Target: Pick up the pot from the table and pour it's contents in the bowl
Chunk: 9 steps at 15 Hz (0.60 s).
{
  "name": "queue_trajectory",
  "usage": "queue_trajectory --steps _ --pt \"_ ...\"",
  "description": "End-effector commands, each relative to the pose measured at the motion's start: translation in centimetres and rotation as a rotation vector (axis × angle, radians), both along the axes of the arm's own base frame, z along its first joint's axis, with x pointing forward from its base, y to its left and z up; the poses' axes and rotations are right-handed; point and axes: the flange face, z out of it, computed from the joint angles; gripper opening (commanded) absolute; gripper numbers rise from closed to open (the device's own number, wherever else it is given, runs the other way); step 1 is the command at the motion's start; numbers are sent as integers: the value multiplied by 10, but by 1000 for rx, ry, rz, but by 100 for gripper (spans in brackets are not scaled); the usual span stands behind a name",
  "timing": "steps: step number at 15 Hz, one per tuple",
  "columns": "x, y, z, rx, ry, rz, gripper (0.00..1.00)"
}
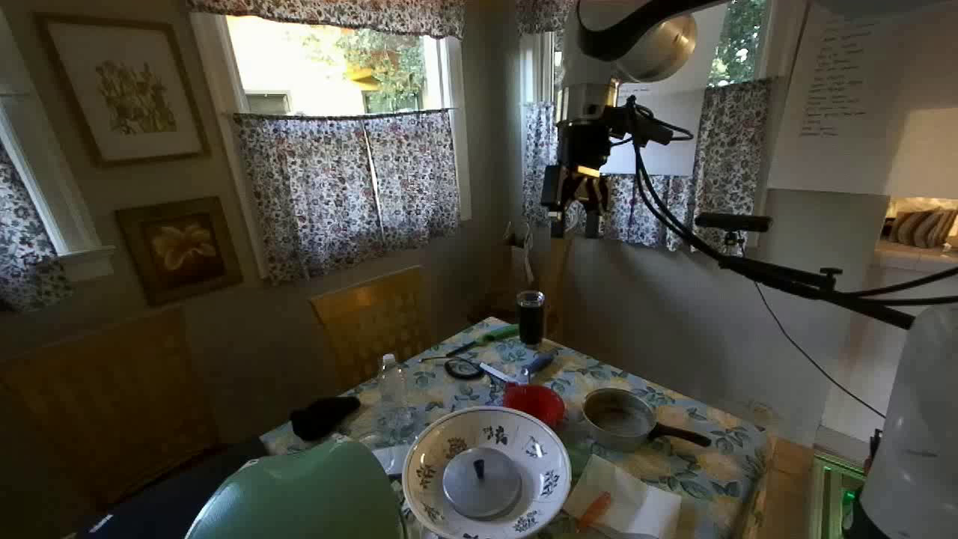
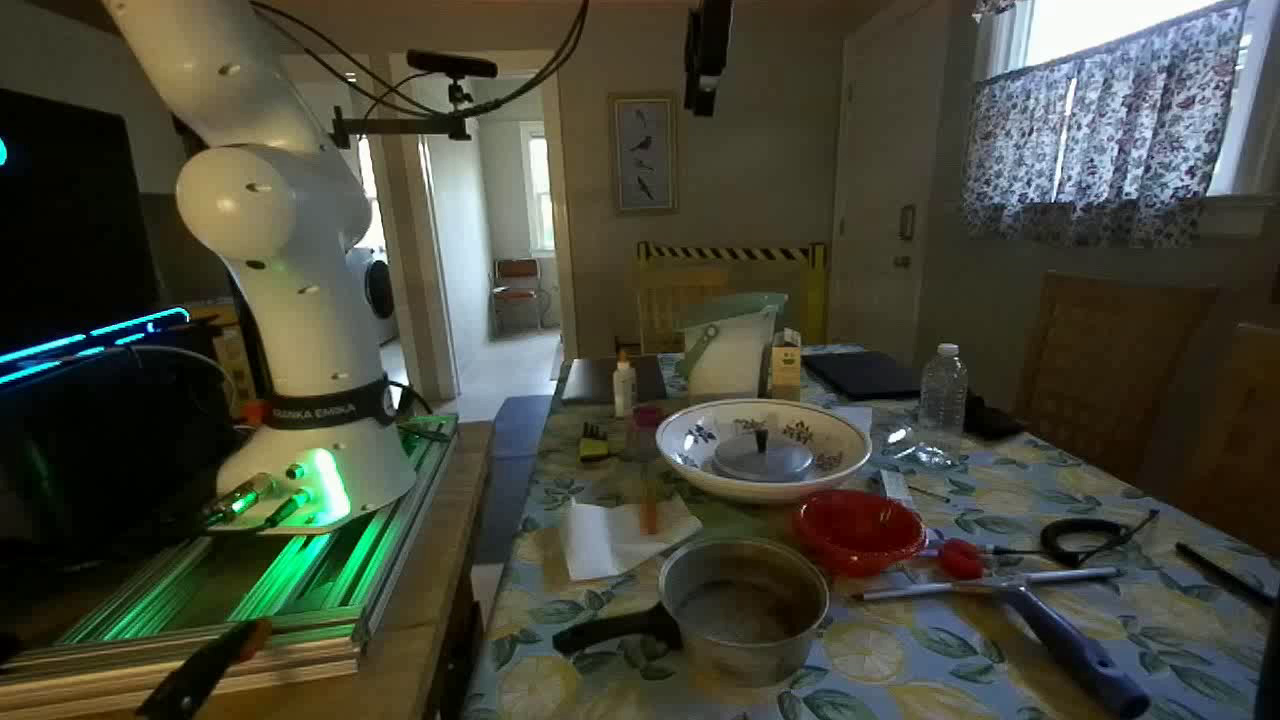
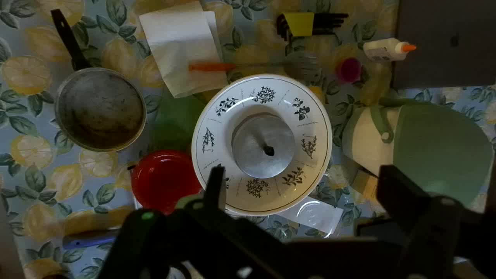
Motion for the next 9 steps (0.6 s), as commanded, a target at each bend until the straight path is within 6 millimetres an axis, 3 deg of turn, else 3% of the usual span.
queue_trajectory --steps 1,6,9 --pt "0 0 1 0 1 0 100" --pt "0 0 1 0 1 0 100" --pt "-2 -8 -21 -8 21 14 100"
